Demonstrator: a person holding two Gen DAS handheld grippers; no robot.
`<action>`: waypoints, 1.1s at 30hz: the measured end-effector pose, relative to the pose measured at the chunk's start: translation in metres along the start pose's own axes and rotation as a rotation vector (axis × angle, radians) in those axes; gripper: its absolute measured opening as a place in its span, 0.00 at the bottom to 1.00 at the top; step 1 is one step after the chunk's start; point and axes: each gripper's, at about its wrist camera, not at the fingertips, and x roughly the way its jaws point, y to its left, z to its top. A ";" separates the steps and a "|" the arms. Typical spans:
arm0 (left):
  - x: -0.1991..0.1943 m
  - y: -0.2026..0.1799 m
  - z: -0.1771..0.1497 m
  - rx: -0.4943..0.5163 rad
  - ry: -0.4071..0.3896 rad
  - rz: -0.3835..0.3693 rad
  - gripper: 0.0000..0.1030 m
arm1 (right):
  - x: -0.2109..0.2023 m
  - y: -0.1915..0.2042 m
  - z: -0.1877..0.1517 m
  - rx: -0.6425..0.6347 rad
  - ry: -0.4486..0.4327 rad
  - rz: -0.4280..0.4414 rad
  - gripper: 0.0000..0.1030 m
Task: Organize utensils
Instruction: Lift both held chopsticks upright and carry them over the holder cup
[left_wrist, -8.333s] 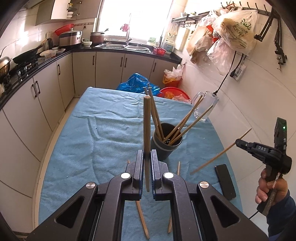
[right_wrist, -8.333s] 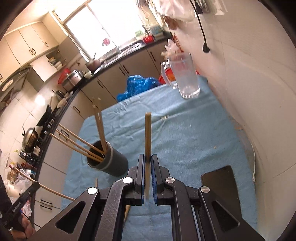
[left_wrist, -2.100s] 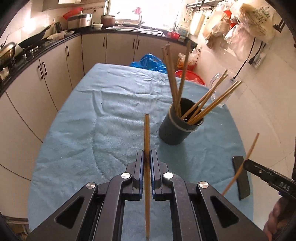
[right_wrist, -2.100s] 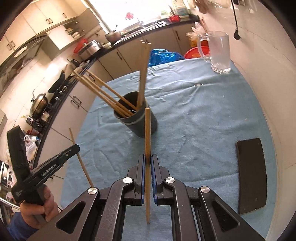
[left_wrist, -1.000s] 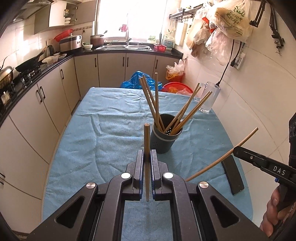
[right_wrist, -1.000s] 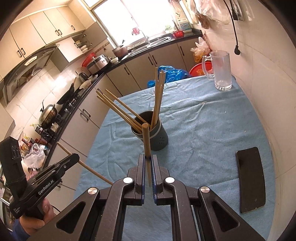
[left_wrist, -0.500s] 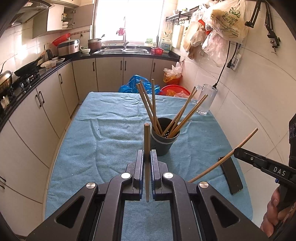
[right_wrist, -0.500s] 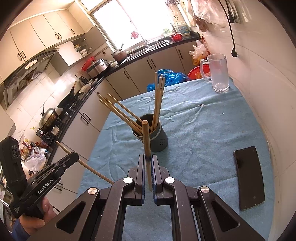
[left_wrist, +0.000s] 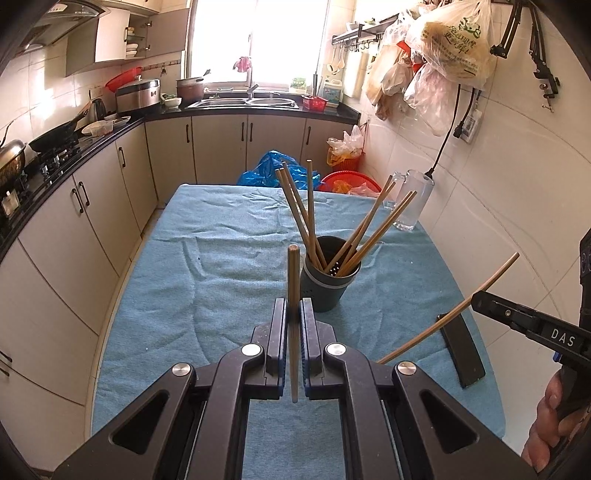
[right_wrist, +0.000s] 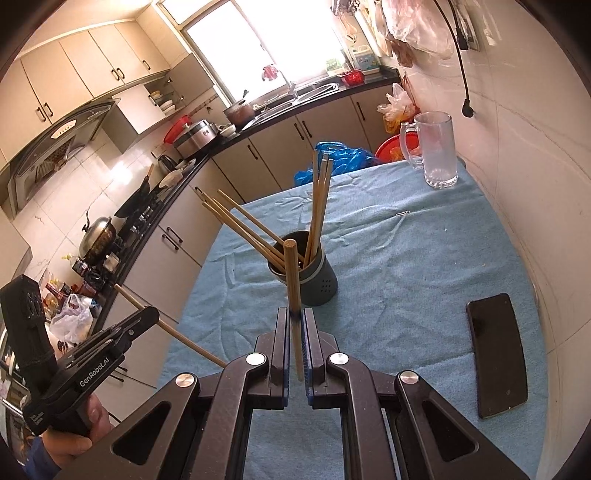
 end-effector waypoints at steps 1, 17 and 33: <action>-0.001 0.000 0.001 0.000 -0.002 -0.001 0.06 | -0.001 0.001 0.001 0.000 -0.001 0.000 0.06; -0.018 0.004 0.038 0.004 -0.071 -0.024 0.06 | -0.024 0.008 0.043 -0.013 -0.080 0.023 0.06; -0.014 -0.001 0.108 -0.020 -0.121 -0.086 0.06 | -0.015 0.011 0.095 0.013 -0.133 0.021 0.06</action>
